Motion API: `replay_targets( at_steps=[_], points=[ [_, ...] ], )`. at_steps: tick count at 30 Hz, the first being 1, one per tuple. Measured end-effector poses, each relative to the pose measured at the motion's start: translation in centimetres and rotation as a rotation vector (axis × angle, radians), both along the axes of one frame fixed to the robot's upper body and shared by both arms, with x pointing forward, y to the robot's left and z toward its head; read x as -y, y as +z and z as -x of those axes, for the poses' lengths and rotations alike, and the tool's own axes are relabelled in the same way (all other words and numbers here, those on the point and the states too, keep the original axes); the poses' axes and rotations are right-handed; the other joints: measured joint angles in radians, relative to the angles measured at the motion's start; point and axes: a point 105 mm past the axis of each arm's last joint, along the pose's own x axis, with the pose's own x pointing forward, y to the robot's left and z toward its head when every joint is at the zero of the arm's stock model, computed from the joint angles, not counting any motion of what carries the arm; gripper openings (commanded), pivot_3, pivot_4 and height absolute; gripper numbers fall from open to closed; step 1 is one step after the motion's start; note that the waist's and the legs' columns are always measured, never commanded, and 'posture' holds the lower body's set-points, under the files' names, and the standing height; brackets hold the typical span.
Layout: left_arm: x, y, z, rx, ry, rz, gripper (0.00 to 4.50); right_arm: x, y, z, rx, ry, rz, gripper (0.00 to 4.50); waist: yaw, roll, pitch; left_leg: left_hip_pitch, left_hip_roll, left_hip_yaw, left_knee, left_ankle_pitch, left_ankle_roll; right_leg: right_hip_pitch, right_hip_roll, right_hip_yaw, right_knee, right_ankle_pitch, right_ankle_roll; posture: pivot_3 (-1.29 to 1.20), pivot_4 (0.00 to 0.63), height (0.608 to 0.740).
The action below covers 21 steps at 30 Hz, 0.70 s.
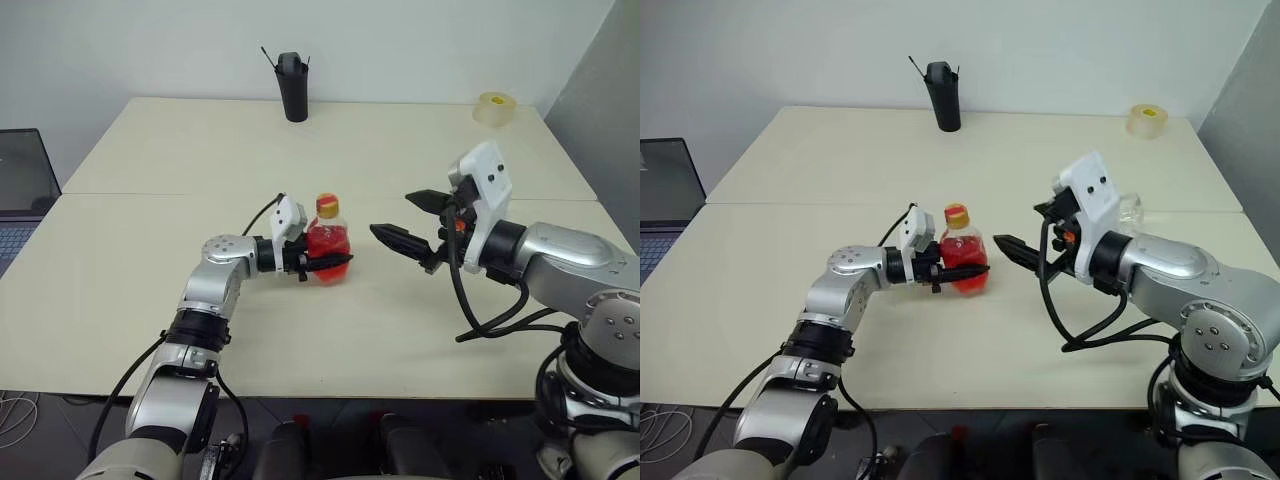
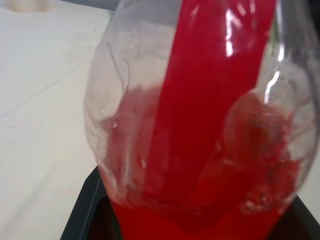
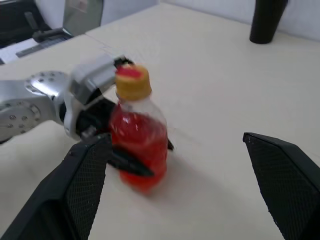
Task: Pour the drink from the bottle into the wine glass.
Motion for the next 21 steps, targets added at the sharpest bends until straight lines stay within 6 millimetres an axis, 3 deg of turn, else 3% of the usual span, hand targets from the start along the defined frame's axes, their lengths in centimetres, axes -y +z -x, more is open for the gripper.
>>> replay_targets(
  at_steps=[7, 15, 21],
  points=[
    [2.7, 0.0, 1.3, 0.017, -0.080, -0.009, 2.05, -2.2, -0.6, 0.3, -0.042, 0.029, -0.021, 4.50, 0.001, 0.000, 0.000, 0.000, 0.000, 0.000, 0.000, 0.000, 0.000, 0.000, -0.001, 0.000, 0.000, 0.000, 0.000, 0.00, 0.150, 0.740],
    [3.0, -0.5, 1.7, 0.053, -0.092, -0.025, 2.05, -2.2, -0.7, -0.5, -0.051, -0.044, -0.048, 4.50, 0.000, 0.000, 0.000, 0.000, -0.001, 0.000, 0.000, 0.000, 0.000, 0.000, -0.001, 0.000, 0.000, 0.000, 0.000, 0.00, 0.150, 0.740],
    [3.2, -0.6, 1.7, 0.068, -0.095, -0.030, 2.05, -1.8, -1.0, -1.1, -0.069, -0.082, -0.046, 2.49, 0.000, 0.000, 0.000, 0.000, 0.000, 0.000, 0.000, 0.000, 0.000, 0.000, 0.000, 0.000, 0.000, 0.000, 0.000, 0.00, 0.150, 0.740]
  ],
)
